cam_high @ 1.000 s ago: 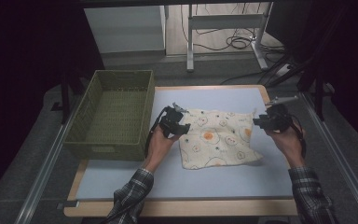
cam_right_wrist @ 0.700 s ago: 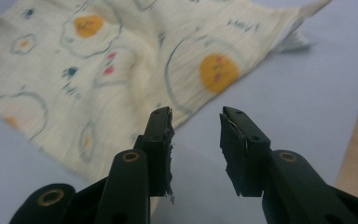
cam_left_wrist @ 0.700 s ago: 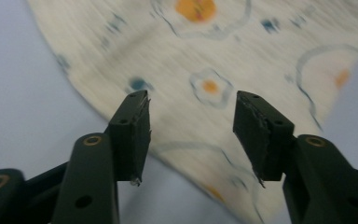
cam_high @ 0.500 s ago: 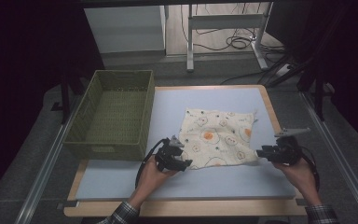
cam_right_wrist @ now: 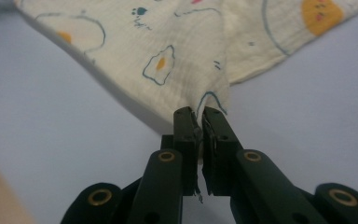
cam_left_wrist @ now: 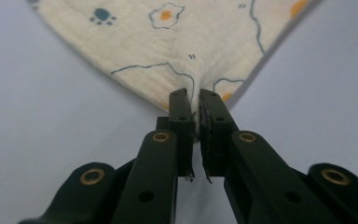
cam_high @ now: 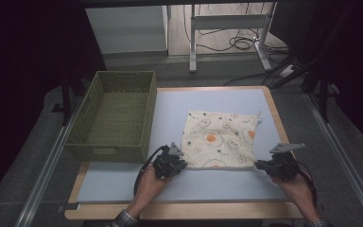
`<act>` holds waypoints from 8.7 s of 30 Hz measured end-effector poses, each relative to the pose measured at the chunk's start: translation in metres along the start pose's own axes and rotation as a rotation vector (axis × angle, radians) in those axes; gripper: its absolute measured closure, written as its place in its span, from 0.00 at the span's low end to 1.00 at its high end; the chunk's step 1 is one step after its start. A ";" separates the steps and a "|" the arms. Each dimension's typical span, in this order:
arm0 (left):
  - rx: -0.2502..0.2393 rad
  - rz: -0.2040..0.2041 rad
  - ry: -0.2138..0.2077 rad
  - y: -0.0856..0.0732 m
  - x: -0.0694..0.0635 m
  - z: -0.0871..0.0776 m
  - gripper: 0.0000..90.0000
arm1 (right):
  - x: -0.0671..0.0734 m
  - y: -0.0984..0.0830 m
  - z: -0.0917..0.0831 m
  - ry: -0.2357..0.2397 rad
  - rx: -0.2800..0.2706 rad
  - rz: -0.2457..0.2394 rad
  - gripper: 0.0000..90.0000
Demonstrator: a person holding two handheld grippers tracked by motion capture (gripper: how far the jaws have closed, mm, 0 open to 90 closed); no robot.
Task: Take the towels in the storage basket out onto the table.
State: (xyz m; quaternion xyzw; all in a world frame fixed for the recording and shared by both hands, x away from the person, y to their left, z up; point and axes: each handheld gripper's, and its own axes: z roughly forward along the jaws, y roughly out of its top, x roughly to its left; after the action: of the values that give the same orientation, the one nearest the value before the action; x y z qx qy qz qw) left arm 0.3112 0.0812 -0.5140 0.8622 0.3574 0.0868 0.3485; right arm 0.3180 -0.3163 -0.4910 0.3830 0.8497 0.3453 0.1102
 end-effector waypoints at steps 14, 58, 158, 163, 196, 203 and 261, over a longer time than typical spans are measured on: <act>-0.029 -0.026 0.062 0.003 0.008 -0.008 0.55 | 0.005 0.006 -0.007 -0.042 -0.014 0.008 0.74; -0.073 -0.149 0.266 0.112 0.137 0.102 0.57 | -0.130 0.099 0.088 -0.234 -0.051 0.159 0.73; -0.086 -0.183 0.144 0.012 0.038 0.024 0.62 | -0.021 0.012 0.034 -0.079 -0.011 0.092 0.90; -0.071 -0.185 0.121 0.012 0.041 0.033 0.83 | -0.017 0.012 0.031 -0.089 -0.027 0.074 0.99; -0.070 -0.172 0.254 0.041 0.063 0.043 0.56 | -0.059 0.041 0.054 -0.132 -0.033 0.144 0.73; -0.076 -0.180 0.140 0.033 0.066 0.049 0.81 | -0.046 0.035 0.056 -0.136 -0.009 0.062 0.97; -0.127 -0.121 0.158 0.016 0.053 0.050 0.33 | 0.036 0.032 0.047 0.030 -0.047 -0.096 0.41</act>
State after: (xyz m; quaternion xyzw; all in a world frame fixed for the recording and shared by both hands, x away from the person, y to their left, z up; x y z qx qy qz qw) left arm 0.3788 0.0823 -0.5453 0.8058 0.4288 0.1558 0.3776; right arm 0.3329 -0.2518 -0.5017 0.3337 0.8603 0.3653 0.1229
